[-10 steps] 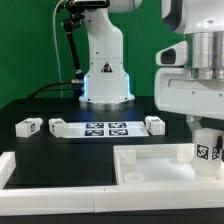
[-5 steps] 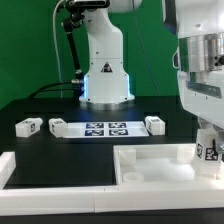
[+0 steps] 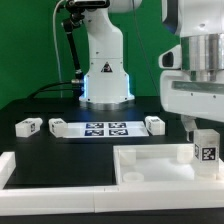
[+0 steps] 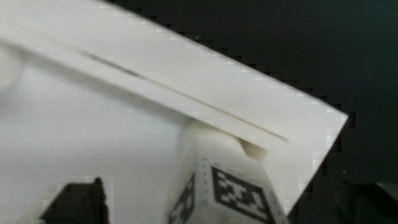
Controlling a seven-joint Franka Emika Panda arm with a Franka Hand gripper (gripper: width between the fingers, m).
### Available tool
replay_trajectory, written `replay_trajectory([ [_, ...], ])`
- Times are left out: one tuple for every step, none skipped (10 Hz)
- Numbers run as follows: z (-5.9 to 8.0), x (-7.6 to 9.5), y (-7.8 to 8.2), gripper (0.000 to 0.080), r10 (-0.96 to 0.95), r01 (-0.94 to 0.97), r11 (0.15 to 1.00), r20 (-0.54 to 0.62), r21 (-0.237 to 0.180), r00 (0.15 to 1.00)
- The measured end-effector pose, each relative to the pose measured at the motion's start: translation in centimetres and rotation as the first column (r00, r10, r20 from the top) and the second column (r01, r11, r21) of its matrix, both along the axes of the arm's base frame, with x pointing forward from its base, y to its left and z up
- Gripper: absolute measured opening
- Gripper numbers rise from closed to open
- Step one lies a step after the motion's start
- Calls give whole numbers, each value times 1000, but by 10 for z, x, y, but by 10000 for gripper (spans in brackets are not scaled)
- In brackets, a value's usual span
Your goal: Assemble square table
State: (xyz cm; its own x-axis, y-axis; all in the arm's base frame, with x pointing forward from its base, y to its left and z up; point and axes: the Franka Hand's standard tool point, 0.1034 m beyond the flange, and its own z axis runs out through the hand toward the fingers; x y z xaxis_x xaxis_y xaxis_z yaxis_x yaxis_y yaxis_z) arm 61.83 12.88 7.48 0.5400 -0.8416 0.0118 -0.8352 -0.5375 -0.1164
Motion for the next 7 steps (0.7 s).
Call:
replay_trajectory([
  [-1,0,0,648,38,-38,999,1,-6,999],
  [-2,-1,-1,648,116,-116,993,3,-15,993],
  [-2,-1,-1,648,164,-164,986,5,-21,986],
  [-2,0,-3,648,275,-274,961,6,-39,961],
  [-2,3,-7,648,447,-445,892,4,-78,895],
  [-2,6,-6,648,561,-557,824,8,-108,828],
  [-1,8,-5,648,635,-628,766,15,-134,772],
])
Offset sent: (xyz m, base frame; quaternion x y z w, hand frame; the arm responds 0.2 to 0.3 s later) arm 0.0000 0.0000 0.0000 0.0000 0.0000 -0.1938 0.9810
